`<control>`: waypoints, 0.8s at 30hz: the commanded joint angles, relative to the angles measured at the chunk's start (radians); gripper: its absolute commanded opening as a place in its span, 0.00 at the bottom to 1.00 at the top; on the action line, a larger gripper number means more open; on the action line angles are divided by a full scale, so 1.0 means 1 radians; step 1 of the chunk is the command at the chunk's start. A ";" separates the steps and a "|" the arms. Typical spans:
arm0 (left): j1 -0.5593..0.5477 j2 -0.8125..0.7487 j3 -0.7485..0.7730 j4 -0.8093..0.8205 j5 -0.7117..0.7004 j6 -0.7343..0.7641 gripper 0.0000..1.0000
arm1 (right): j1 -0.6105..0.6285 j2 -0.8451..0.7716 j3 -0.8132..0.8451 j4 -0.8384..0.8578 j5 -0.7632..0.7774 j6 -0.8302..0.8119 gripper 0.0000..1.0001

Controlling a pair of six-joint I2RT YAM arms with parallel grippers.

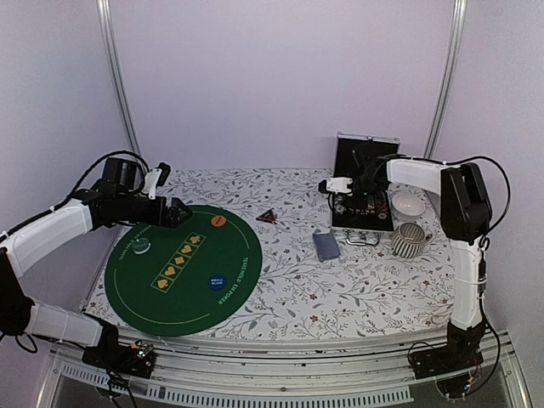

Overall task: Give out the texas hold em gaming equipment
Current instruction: Pick up the pile of poker chips from the chip case, then pass from the right arm to the left

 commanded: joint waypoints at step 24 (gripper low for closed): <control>-0.834 -0.194 -0.051 0.202 -0.442 0.697 0.98 | 0.418 -0.453 -0.294 0.287 -0.584 1.759 0.02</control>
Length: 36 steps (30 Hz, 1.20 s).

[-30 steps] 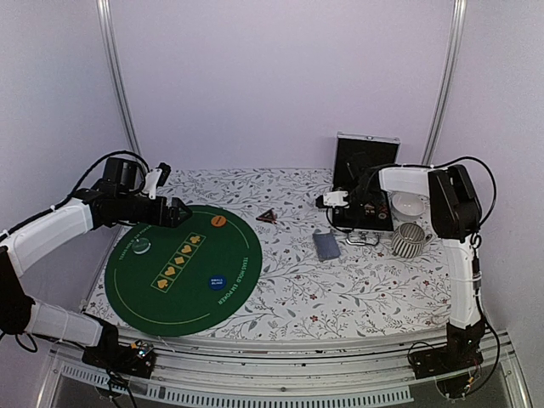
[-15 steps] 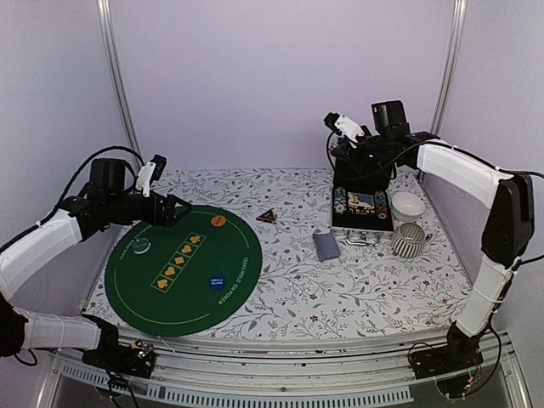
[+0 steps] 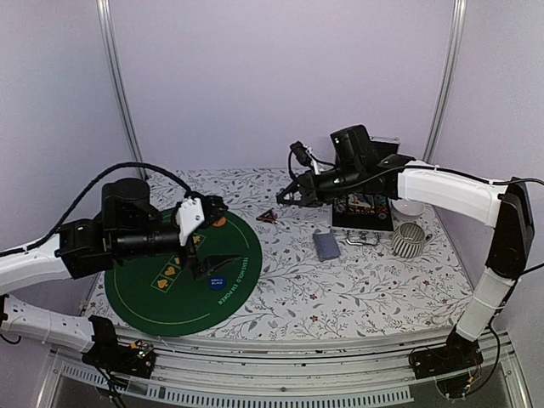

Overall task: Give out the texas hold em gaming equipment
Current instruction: Pass from the right arm to the left

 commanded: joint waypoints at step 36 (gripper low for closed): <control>-0.118 0.370 0.201 -0.131 -0.236 0.100 0.00 | 0.213 0.071 -0.152 0.228 -0.222 0.287 0.03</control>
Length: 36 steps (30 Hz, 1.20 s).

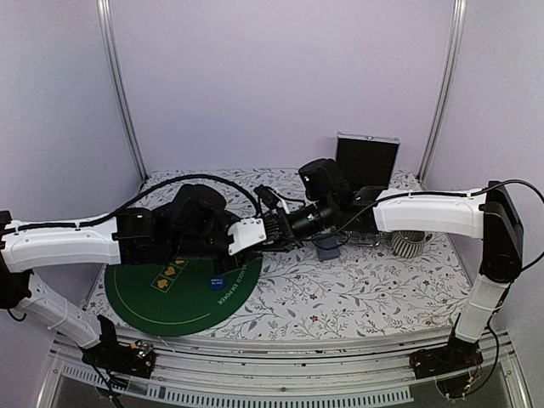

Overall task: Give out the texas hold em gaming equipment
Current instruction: Pass from the right arm to the left, then place the poker chips pile at the small blind area.

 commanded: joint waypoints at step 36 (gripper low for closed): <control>0.335 0.072 -0.358 -0.191 0.049 -0.992 0.00 | -0.124 -0.183 -0.167 -0.178 0.375 -0.199 0.99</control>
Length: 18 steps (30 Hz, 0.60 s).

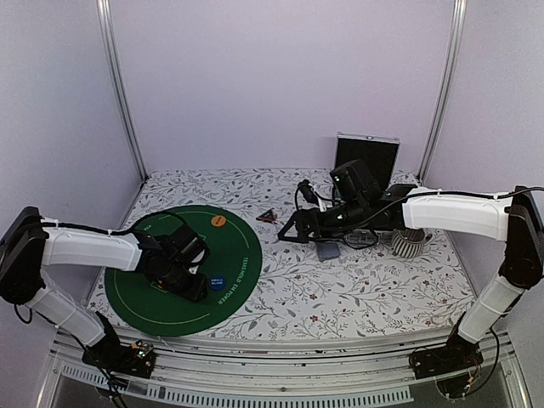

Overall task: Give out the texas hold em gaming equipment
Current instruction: Place the poker chips pile at the small blind area.

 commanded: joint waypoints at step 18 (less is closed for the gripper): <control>-0.014 0.032 -0.063 0.040 -0.015 -0.019 0.25 | 0.001 -0.007 -0.003 -0.010 -0.007 -0.029 0.99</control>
